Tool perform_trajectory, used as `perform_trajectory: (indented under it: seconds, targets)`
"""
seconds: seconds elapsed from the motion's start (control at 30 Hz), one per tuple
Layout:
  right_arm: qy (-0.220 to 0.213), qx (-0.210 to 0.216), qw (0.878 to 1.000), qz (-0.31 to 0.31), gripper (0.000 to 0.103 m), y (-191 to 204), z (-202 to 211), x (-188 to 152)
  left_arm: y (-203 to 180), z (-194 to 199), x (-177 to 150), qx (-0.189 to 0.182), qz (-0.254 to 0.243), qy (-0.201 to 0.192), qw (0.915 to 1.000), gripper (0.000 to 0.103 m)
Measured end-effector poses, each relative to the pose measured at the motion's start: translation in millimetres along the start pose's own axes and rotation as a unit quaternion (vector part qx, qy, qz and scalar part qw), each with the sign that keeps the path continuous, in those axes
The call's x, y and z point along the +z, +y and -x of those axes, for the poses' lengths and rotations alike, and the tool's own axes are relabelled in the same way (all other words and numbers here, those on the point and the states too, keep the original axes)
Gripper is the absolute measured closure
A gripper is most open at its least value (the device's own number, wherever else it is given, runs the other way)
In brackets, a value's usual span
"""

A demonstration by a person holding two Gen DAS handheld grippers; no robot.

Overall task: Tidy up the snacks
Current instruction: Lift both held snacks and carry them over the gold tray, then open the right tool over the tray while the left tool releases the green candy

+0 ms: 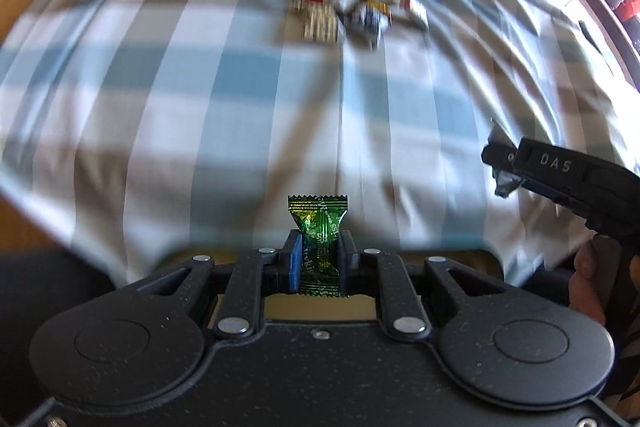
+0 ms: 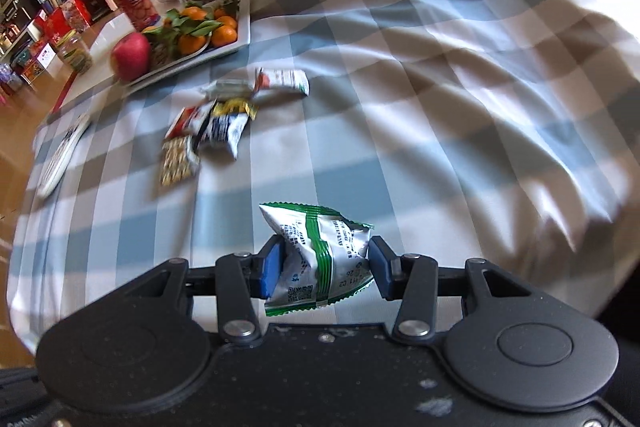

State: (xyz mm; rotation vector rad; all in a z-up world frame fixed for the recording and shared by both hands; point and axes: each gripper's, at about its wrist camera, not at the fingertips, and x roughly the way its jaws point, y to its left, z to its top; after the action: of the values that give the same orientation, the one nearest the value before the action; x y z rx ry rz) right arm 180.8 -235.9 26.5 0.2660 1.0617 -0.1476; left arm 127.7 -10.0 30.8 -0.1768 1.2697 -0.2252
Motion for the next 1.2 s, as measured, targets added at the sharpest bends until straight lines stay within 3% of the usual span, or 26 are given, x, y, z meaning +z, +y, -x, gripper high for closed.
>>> perform_trajectory:
  seconds: [0.13, 0.3, 0.53, 0.7, 1.2]
  targets:
    - [-0.01, 0.022, 1.0, -0.01, 0.055, -7.9, 28.0, -48.9, -2.7, 6.4, -40.1, -0.012, 0.007, 0.018, 0.9997, 0.079]
    - [-0.014, 0.032, 0.999, -0.011, 0.055, -16.0, 48.8, -98.4, -14.1, 10.2, -79.7, 0.013, -0.005, 0.015, 0.9998, 0.079]
    - [0.007, 0.04, 0.998, -0.037, 0.055, -36.7, 53.3, -145.9, -19.6, 7.5, -111.1, 0.02, 0.008, 0.014, 0.9997, 0.079]
    - [0.029, 0.057, 0.996, -0.057, 0.055, -44.8, 49.5, -153.1, -19.0, 5.6, -125.2, 0.045, 0.012, 0.012, 0.9988, 0.079]
    - [0.019, 0.014, 1.0, -0.018, 0.054, -32.9, 42.6, -151.9, -18.6, -7.7, -132.2, 0.084, 0.003, 0.028, 0.9961, 0.078]
